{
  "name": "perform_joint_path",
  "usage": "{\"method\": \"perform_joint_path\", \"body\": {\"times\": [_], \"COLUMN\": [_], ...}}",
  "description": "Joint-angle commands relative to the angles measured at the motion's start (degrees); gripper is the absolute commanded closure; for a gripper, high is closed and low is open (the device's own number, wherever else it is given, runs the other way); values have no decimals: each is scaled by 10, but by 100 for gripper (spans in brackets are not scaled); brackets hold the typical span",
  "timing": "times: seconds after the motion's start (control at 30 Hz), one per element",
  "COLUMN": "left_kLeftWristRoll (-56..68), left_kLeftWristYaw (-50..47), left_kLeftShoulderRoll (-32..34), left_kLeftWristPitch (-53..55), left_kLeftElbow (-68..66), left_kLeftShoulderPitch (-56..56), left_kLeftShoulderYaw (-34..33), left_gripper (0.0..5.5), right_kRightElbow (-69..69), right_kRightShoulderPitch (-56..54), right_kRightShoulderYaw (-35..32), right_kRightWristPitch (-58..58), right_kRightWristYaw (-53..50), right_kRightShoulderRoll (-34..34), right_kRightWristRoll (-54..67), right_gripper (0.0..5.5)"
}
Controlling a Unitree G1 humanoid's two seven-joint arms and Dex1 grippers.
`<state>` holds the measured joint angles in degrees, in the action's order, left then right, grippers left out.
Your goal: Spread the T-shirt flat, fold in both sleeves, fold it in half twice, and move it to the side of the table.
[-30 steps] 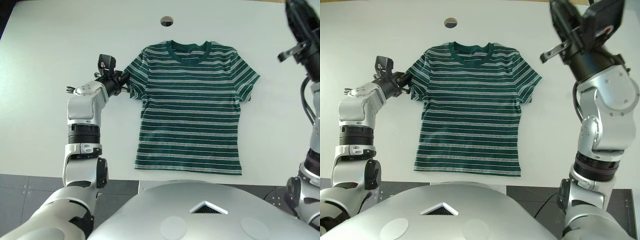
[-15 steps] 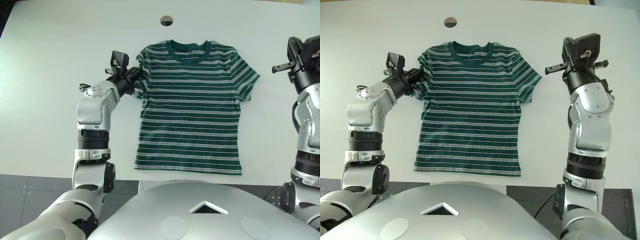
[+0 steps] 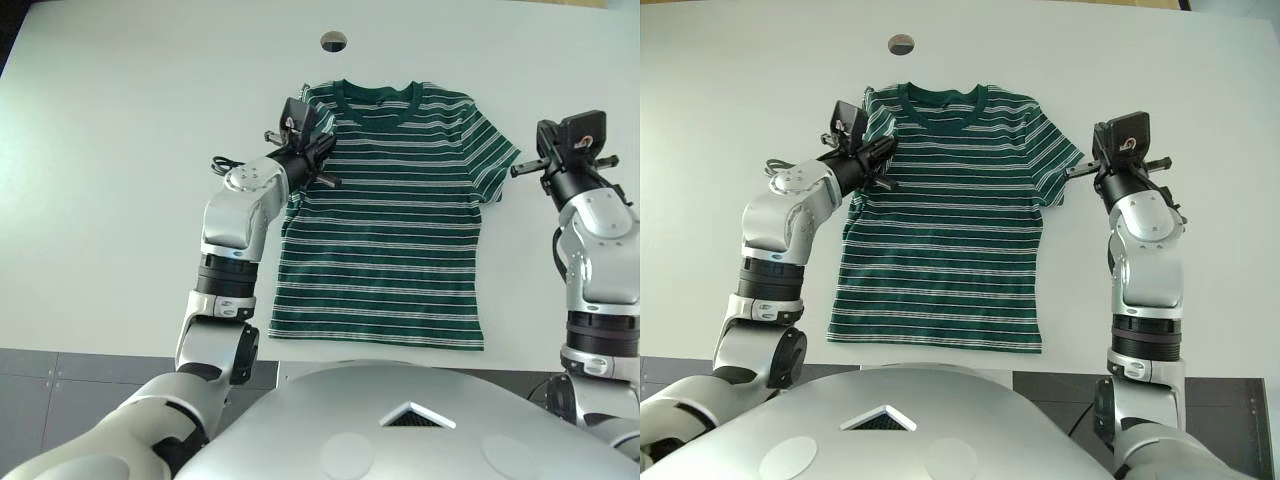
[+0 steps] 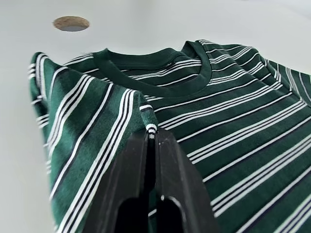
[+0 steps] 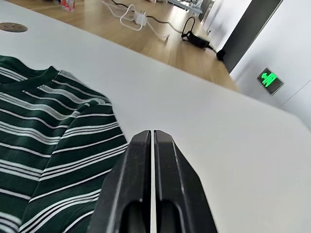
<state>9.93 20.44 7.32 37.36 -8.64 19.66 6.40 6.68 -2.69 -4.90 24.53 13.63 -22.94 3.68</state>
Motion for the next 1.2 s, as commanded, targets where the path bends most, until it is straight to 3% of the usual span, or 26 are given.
{"method": "perform_joint_path", "body": {"times": [0.03, 0.33, 0.43, 0.63, 0.8, 1.0, 1.2], "left_kLeftWristRoll": [-17, -33, -37, 1, 23, 19, -13], "left_kLeftWristYaw": [-12, -10, -8, 23, 53, 34, 5], "left_kLeftShoulderRoll": [-17, -32, -29, -16, 8, 15, 19], "left_kLeftWristPitch": [-15, -26, -59, -198, -276, -339, -369], "left_kLeftElbow": [-35, -39, 2, 194, 280, 296, 268], "left_kLeftShoulderPitch": [15, -1, -20, -90, -160, -214, -229], "left_kLeftShoulderYaw": [17, 39, 46, 10, -3, -24, -27], "left_gripper": [506, 369, 352, 352, 352, 419, 524], "right_kRightElbow": [-39, -120, -145, -187, -222, -247, -254], "right_kRightShoulderPitch": [-23, -70, -86, -107, -120, -118, -118], "right_kRightShoulderYaw": [-8, -23, -22, -12, -4, 5, 10], "right_kRightWristPitch": [42, 54, 46, 40, 36, 37, 32], "right_kRightWristYaw": [13, 19, 19, 31, 41, 59, 66], "right_kRightShoulderRoll": [23, 11, 7, 5, 7, 5, 6], "right_kRightWristRoll": [32, 34, 27, 19, 16, 15, 14], "right_gripper": [493, 339, 293, 293, 293, 390, 505]}}
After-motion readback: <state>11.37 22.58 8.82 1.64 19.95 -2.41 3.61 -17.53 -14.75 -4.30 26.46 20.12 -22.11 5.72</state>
